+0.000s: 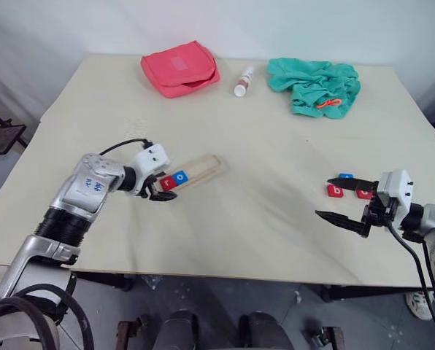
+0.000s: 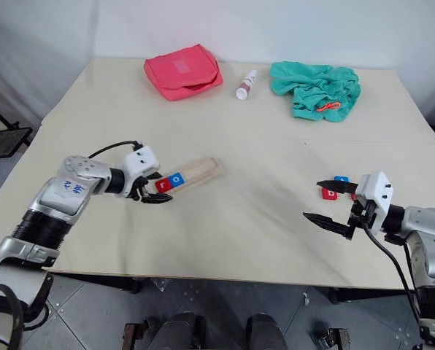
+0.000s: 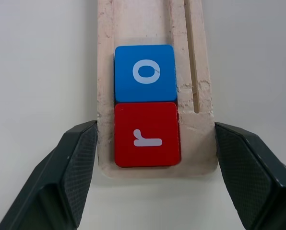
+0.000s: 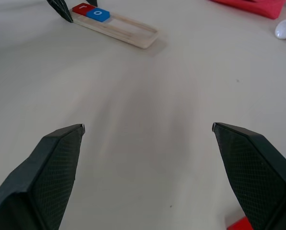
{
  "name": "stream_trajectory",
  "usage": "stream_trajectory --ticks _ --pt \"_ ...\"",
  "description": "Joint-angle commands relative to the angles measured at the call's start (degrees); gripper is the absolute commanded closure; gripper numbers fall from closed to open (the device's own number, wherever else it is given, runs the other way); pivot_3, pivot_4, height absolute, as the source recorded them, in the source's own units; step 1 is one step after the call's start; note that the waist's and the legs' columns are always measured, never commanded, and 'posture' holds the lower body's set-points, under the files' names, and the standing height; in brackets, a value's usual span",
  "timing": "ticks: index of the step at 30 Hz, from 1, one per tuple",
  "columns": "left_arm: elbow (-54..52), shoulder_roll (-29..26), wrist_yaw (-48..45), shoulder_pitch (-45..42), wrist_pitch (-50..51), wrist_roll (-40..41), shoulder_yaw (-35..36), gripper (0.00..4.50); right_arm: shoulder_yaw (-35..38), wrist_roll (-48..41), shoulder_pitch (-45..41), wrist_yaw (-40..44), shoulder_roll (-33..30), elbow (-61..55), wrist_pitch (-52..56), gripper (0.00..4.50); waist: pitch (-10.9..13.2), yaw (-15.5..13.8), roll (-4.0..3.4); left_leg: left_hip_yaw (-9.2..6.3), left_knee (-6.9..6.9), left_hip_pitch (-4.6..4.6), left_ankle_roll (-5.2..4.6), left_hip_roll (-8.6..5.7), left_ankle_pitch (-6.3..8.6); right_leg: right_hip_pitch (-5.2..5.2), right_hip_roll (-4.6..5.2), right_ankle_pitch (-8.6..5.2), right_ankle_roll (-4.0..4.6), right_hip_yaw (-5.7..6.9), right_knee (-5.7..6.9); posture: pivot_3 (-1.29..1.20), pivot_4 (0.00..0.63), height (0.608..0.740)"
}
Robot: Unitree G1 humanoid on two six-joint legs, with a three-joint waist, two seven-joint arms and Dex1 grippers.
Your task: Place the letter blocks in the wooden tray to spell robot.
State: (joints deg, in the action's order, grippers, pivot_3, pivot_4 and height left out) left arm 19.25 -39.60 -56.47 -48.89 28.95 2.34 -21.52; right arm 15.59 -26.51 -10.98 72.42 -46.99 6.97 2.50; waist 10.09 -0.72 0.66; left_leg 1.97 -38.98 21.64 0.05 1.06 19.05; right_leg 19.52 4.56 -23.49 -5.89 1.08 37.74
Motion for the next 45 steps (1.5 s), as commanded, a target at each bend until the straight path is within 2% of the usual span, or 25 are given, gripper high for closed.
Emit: stream_trajectory --ticks 1,4,9,13,20,31,33,35,39,45 --pt "2.9 3.9 -3.9 -5.3 -4.5 -3.0 -3.0 1.08 3.8 -2.7 3.0 1.7 -1.6 -4.0 -0.6 0.00 0.0 -0.4 0.04 -0.01 -0.02 0.06 -0.01 -0.01 0.00 0.02 0.00 0.02 -0.03 0.00 -0.02 0.00 0.150 0.740" --pt "2.9 8.4 -5.3 -8.2 -4.5 -3.9 -4.5 1.08 5.4 -2.6 6.0 1.2 -1.7 -5.3 -0.8 0.00 0.0 -0.5 0.06 0.01 -0.04 0.15 -0.04 -0.02 0.02 0.09 -0.01 0.03 -0.07 -0.01 -0.05 0.00 0.150 0.740" --pt "1.3 12.5 -6.8 -9.4 -2.8 -5.4 -5.9 1.08 7.3 -2.8 9.0 -0.6 -1.3 -7.4 -0.7 0.00 0.0 -0.1 0.06 0.02 -0.11 0.45 -0.03 -0.01 0.02 0.38 -0.04 0.04 -0.07 -0.02 0.00 0.00 0.150 0.740" --pt "-4.5 15.6 -7.5 -8.4 0.5 -7.6 -9.5 1.08 10.4 -3.3 14.4 -2.6 -0.1 -10.5 -0.6 0.00 0.0 -0.3 0.07 -0.02 -0.11 0.47 -0.03 0.00 0.02 0.38 -0.05 0.03 -0.07 -0.01 0.00 0.00 0.150 0.740" --pt "-10.3 16.0 -6.9 -6.1 3.3 -9.9 -11.0 1.08 11.9 -3.8 17.5 -4.1 0.4 -12.3 -0.8 0.00 0.0 -0.3 0.06 0.00 -0.14 0.47 -0.04 -0.01 0.01 0.36 -0.07 0.05 -0.10 -0.07 -0.02 0.00 0.150 0.740" --pt "-16.9 16.3 -7.5 -5.3 10.0 -10.3 -12.4 1.08 10.9 -3.5 17.0 -5.3 0.9 -11.6 -1.4 0.00 0.0 -0.6 0.06 -0.03 -0.14 0.49 -0.05 -0.02 0.01 0.33 -0.06 0.05 -0.10 -0.07 -0.04 0.00 0.150 0.740" --pt "-17.6 15.9 -7.7 -4.8 10.3 -10.3 -12.7 0.35 10.8 -3.5 16.7 -5.3 0.9 -11.5 -1.4 0.00 0.0 -0.5 0.06 -0.03 -0.14 0.48 -0.05 -0.02 0.01 0.33 -0.06 0.05 -0.10 -0.07 -0.04 0.00 0.150 0.740" --pt "-17.9 15.7 -7.8 -4.6 10.4 -10.3 -12.8 0.03 10.7 -3.4 16.5 -5.3 0.9 -11.3 -1.4 0.00 0.0 -0.6 0.06 -0.03 -0.14 0.48 -0.05 -0.02 0.01 0.33 -0.07 0.05 -0.10 -0.07 -0.03 0.00 0.150 0.740" --pt "-18.6 15.1 -6.4 -3.0 8.0 -8.9 -9.8 0.03 10.6 -3.2 16.0 -5.5 0.8 -11.0 -1.4 0.00 0.0 -0.6 0.06 -0.03 -0.16 0.48 -0.05 -0.02 0.01 0.32 -0.06 0.05 -0.10 -0.07 -0.03 0.00 0.150 0.740" --pt "-17.6 14.5 -5.8 -1.4 4.0 -1.9 0.4 0.03 11.7 -3.3 17.5 -8.1 1.3 -12.1 0.3 0.00 0.0 -0.6 0.06 -0.05 -0.17 0.49 -0.05 -0.01 0.01 0.33 -0.04 0.05 -0.10 -0.05 -0.01 0.00 0.150 0.740"
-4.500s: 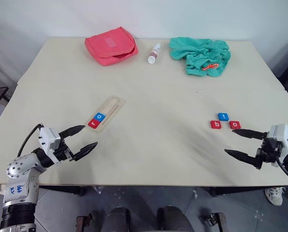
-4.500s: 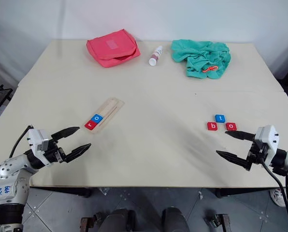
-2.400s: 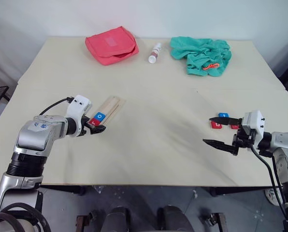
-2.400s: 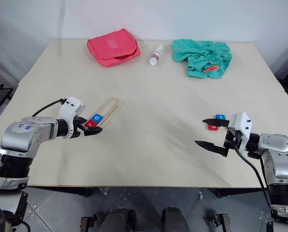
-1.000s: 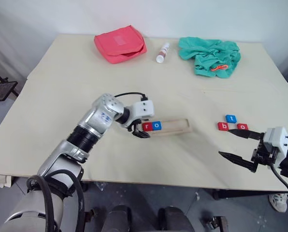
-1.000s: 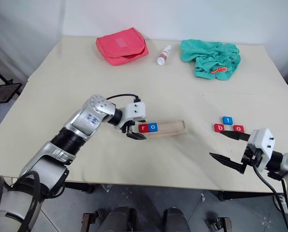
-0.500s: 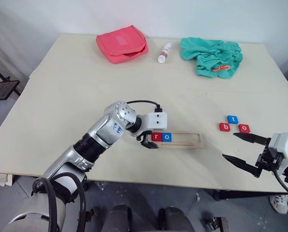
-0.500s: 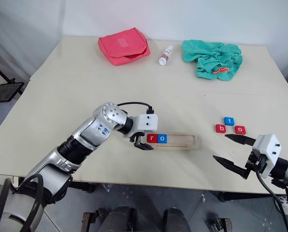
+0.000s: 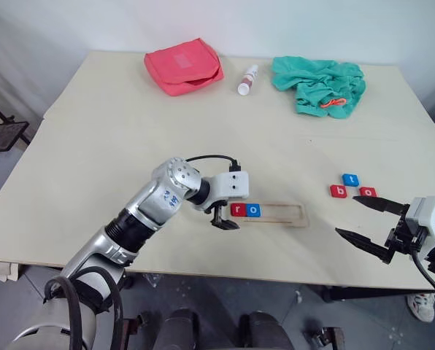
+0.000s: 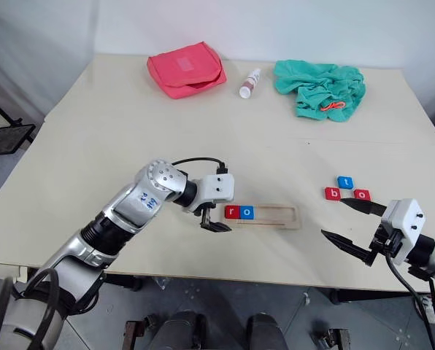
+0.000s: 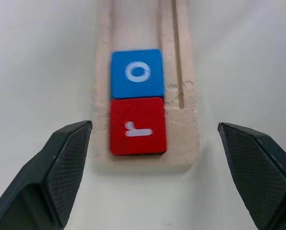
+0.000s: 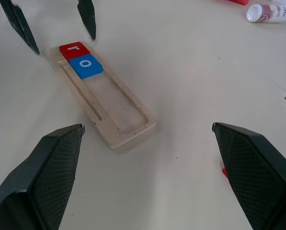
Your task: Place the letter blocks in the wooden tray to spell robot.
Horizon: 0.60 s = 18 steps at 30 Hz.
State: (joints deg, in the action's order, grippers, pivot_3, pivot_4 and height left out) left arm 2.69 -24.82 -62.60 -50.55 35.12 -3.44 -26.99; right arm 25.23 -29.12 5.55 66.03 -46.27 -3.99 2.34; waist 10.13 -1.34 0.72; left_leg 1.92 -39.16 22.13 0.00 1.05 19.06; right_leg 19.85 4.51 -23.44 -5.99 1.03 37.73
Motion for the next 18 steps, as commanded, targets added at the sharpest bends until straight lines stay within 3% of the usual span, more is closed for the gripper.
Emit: stream_trajectory --ticks 1,7,12,18 --pt "-0.5 -0.4 0.3 0.5 -3.0 4.9 7.1 0.03 2.1 -0.8 1.1 -2.2 0.6 -1.2 0.7 0.00 0.0 0.0 -0.01 0.00 0.00 0.00 0.00 0.00 0.00 0.00 0.00 0.00 0.00 0.01 0.00 0.00 0.150 0.740" --pt "10.7 1.8 -2.0 4.6 -25.1 17.9 24.7 0.03 4.1 0.5 2.1 -16.4 4.9 -5.1 6.0 0.00 0.0 0.2 -0.02 0.00 -0.02 -0.01 0.01 0.01 0.00 0.06 0.02 0.00 0.00 0.05 0.08 0.00 0.150 0.740" --pt "15.5 0.0 -7.8 10.6 -36.9 21.8 29.1 0.03 4.8 -2.0 4.5 -25.6 7.8 -11.7 15.9 0.00 0.0 0.4 -0.07 0.00 -0.02 -0.02 0.01 0.00 0.00 0.08 0.01 0.00 0.00 0.08 0.14 0.00 0.150 0.740" --pt "19.9 -0.5 -14.4 17.3 -47.6 23.5 30.2 0.03 4.3 0.1 7.4 -29.1 10.3 -12.9 15.6 0.00 0.0 0.2 -0.07 -0.02 -0.02 -0.01 0.00 -0.05 0.00 0.06 0.05 0.00 0.00 0.08 0.13 0.00 0.150 0.740"
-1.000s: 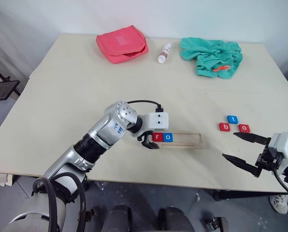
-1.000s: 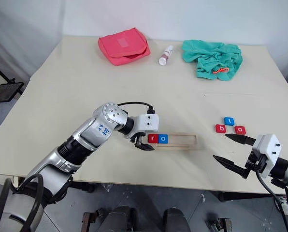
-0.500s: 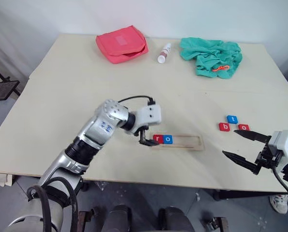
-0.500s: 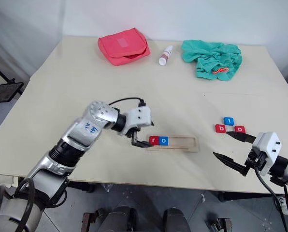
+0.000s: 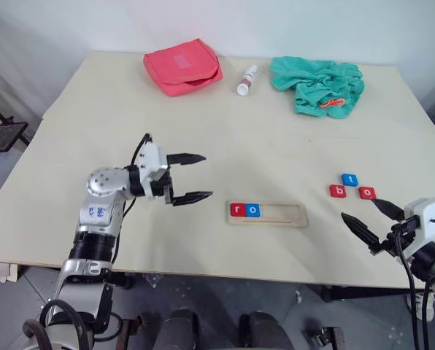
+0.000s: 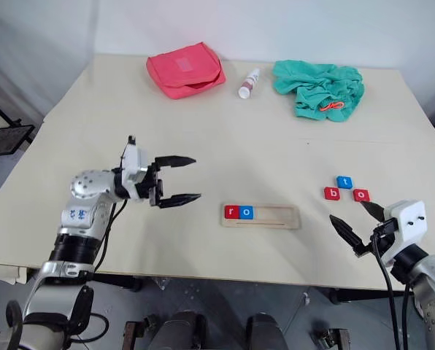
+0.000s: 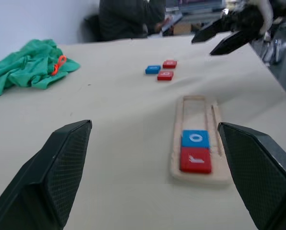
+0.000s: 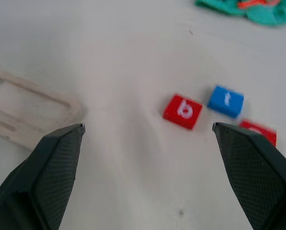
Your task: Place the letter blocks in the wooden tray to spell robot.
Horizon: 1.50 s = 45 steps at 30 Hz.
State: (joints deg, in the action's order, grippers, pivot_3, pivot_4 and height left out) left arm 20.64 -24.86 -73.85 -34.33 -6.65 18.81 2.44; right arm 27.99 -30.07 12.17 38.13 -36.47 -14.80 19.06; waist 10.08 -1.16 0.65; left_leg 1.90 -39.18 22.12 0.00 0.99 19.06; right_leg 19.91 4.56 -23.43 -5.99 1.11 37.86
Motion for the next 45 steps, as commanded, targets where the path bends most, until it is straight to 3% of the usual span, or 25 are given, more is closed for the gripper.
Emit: stream_trajectory --ticks 1,11,31,40,45 --pt "4.0 0.0 -4.5 1.5 -8.3 1.8 1.1 0.03 1.8 1.3 0.6 -1.9 0.8 -1.5 -1.4 0.00 0.0 0.0 0.00 0.01 0.00 0.00 0.00 0.00 0.00 0.00 0.00 0.00 0.00 -0.01 -0.01 0.00 0.150 0.740" --pt "16.3 0.0 -8.4 0.1 -20.1 3.0 3.6 0.03 4.0 1.0 -0.6 -2.3 1.7 2.0 -4.0 0.00 0.0 0.5 -0.01 0.03 0.00 -0.02 0.00 0.00 0.00 0.00 -0.03 0.01 -0.02 0.00 0.02 0.00 0.150 0.740" --pt "13.8 0.6 -9.6 1.0 -17.7 3.7 2.8 0.03 2.7 2.1 -0.9 -1.0 1.1 2.3 -4.0 0.00 0.0 1.4 -0.02 0.03 0.00 -0.05 -0.01 0.02 -0.01 -0.03 -0.02 0.01 -0.01 -0.02 0.06 0.00 0.150 0.740" --pt "11.6 0.9 -9.1 2.1 -16.4 3.6 2.6 0.03 -1.3 2.9 -6.4 -8.5 2.5 -1.3 2.7 0.00 0.0 1.4 -0.02 0.03 -0.01 -0.06 0.00 0.03 -0.01 -0.01 -0.01 0.01 -0.01 -0.04 0.09 0.00 0.150 0.740" --pt "10.1 1.5 -8.1 2.9 -16.1 3.5 2.2 0.03 -6.0 3.8 -15.7 -16.0 5.3 0.4 9.9 0.00 0.0 1.6 -0.03 0.03 -0.01 -0.05 0.01 0.04 -0.02 0.04 -0.01 0.01 -0.01 -0.05 0.12 0.00 0.150 0.740"
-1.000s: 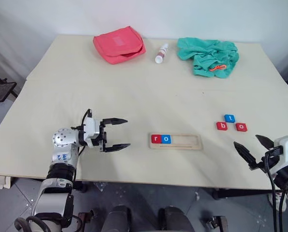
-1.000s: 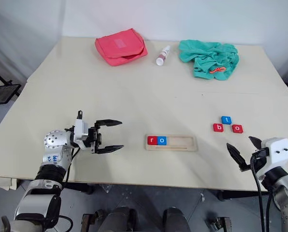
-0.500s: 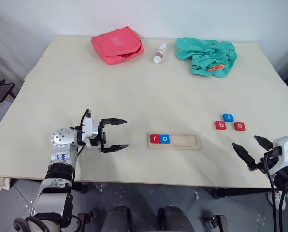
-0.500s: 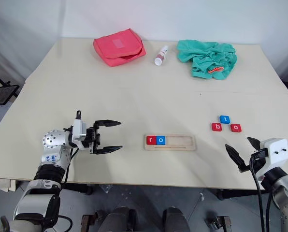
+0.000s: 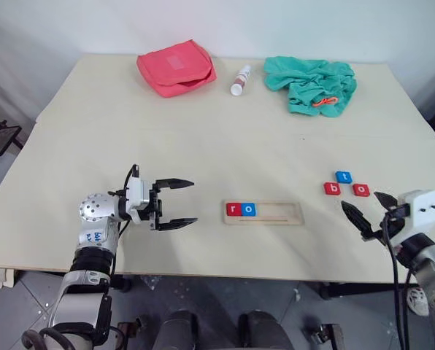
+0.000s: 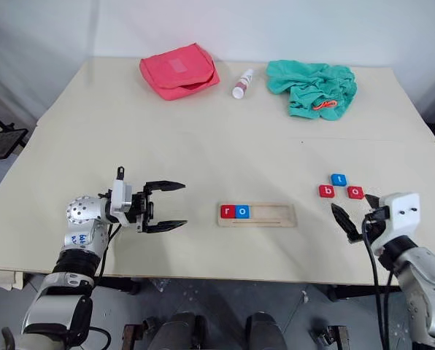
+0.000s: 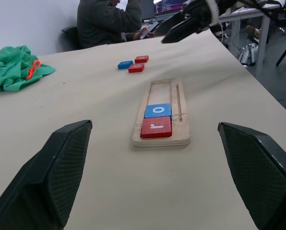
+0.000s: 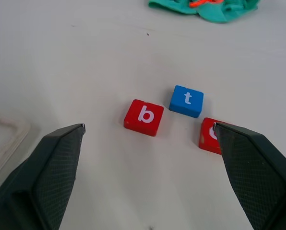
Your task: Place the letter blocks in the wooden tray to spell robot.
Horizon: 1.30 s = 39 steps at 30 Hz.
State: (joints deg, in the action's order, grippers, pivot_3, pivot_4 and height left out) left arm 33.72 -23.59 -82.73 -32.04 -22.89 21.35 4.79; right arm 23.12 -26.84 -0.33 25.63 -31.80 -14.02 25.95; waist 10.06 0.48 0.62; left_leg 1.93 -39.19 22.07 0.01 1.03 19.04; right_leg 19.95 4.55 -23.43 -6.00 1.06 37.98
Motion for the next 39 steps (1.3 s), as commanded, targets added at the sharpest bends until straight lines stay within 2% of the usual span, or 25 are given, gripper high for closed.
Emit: stream_trajectory --ticks 1,7,12,23,30,39 --pt "-3.3 0.4 1.0 0.8 0.2 1.0 -0.2 0.03 -1.9 1.0 -4.9 -4.7 1.3 0.5 3.6 0.00 0.0 0.0 0.00 -0.01 0.00 0.00 0.00 0.01 0.00 0.00 0.00 0.00 0.00 0.00 0.02 0.00 0.150 0.740" --pt "-6.6 0.8 2.7 3.1 0.8 1.1 -0.8 0.03 -4.5 3.6 -11.1 -6.8 2.6 8.0 4.2 0.00 0.0 -0.3 -0.01 -0.04 0.02 0.04 -0.01 -0.02 0.00 0.04 0.02 0.00 0.00 0.02 0.02 0.00 0.150 0.740" --pt "-9.2 0.7 4.1 5.2 1.2 1.4 -0.8 0.03 -4.9 5.9 -13.1 -7.7 3.3 12.6 3.2 0.00 0.0 -0.1 -0.02 -0.02 0.02 0.06 -0.01 -0.03 0.01 0.06 0.03 0.00 0.00 0.02 0.03 0.00 0.150 0.740" --pt "-13.1 0.6 6.8 8.3 2.1 1.5 -1.5 0.03 -5.6 6.3 -13.6 -7.1 4.0 14.4 3.5 0.00 0.0 0.8 -0.03 -0.01 0.02 0.06 0.00 -0.01 0.00 0.08 0.02 0.00 0.00 0.00 0.07 0.00 0.150 0.740" --pt "-13.6 0.6 7.6 8.5 2.1 1.5 -1.6 0.03 -6.2 5.6 -13.9 -6.5 4.5 12.8 4.0 0.00 0.0 1.1 -0.03 -0.01 0.02 0.06 0.00 0.00 0.00 0.08 0.02 0.00 0.00 0.00 0.07 0.00 0.150 0.740" --pt "-13.2 0.9 8.4 8.4 1.8 1.3 -1.8 0.03 -7.3 6.7 -16.2 -7.4 6.0 16.2 4.0 0.00 0.0 1.1 -0.03 -0.01 0.02 0.05 0.00 0.00 0.00 0.08 0.02 0.00 0.00 -0.01 0.07 0.00 0.150 0.740"
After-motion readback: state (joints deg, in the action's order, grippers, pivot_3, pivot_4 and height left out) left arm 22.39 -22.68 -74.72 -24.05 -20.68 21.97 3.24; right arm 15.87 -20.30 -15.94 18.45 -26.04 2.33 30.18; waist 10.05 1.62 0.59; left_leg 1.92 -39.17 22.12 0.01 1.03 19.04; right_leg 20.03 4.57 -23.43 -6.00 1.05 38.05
